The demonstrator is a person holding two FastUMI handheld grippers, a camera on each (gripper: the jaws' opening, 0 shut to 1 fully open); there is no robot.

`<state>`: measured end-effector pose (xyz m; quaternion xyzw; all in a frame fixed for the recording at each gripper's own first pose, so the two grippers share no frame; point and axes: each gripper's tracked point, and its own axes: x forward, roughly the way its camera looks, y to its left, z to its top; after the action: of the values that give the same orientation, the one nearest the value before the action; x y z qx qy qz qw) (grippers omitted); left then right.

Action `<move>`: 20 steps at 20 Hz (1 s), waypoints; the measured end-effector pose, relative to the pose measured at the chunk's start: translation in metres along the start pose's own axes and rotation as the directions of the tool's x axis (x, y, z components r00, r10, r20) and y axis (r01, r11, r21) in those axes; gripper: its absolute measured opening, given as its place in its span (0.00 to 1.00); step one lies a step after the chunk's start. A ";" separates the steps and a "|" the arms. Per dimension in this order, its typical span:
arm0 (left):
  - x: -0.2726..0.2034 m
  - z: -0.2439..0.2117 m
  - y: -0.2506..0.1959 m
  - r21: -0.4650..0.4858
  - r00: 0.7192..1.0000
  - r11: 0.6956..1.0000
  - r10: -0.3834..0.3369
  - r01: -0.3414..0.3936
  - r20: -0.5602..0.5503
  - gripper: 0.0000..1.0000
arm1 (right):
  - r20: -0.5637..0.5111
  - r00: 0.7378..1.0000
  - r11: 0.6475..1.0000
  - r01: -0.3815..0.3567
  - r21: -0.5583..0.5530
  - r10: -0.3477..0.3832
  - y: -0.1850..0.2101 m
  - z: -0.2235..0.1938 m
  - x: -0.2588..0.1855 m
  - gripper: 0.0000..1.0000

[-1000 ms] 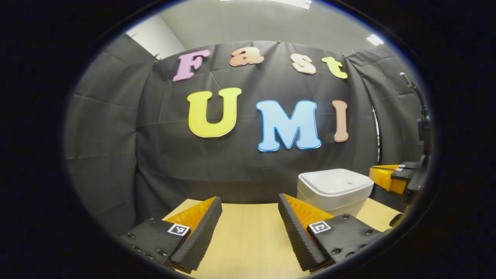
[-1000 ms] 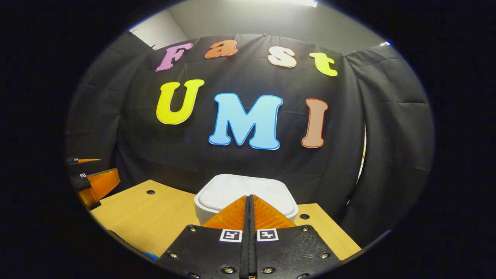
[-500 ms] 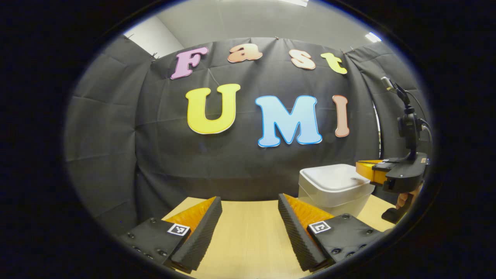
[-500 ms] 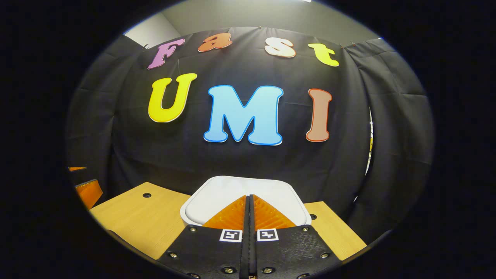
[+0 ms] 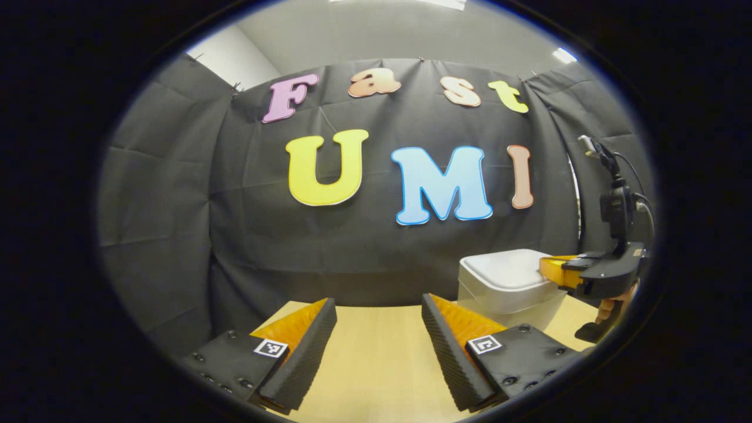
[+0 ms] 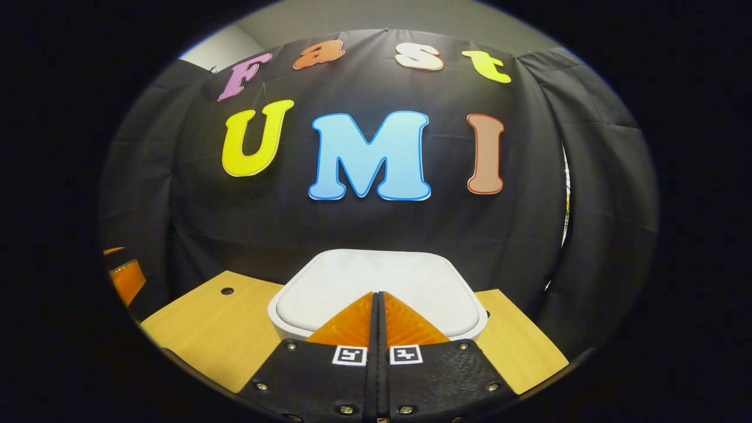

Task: Press the lid of the desktop garbage bin to open it, pick up the crumpled paper on the desktop and throw it into the bin, then pick up the pop can on the desktop and drop it into the bin, and finally close the garbage bin lid.

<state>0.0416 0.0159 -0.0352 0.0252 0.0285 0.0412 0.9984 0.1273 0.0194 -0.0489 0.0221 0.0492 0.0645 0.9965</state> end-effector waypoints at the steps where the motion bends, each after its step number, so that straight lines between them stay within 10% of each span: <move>1: 0.001 -0.001 -0.002 -0.004 1.000 1.000 -0.001 0.001 -0.003 0.97 | 0.015 1.000 1.000 -0.008 0.019 0.008 0.001 0.000 0.000 0.00; 5: 0.002 -0.001 -0.006 -0.007 1.000 1.000 -0.005 0.005 -0.005 0.98 | 0.026 0.998 0.988 -0.062 0.144 0.059 0.003 -0.002 0.001 0.00; 20: -0.017 0.014 -0.005 0.004 0.999 1.000 0.023 -0.023 0.034 0.97 | 0.161 0.986 0.997 0.027 0.076 -0.039 -0.009 0.059 -0.006 0.00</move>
<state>0.0258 0.0090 -0.0208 0.0283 0.0115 0.0524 0.9982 0.1287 0.0077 0.0100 0.0631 -0.0296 0.0441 0.9966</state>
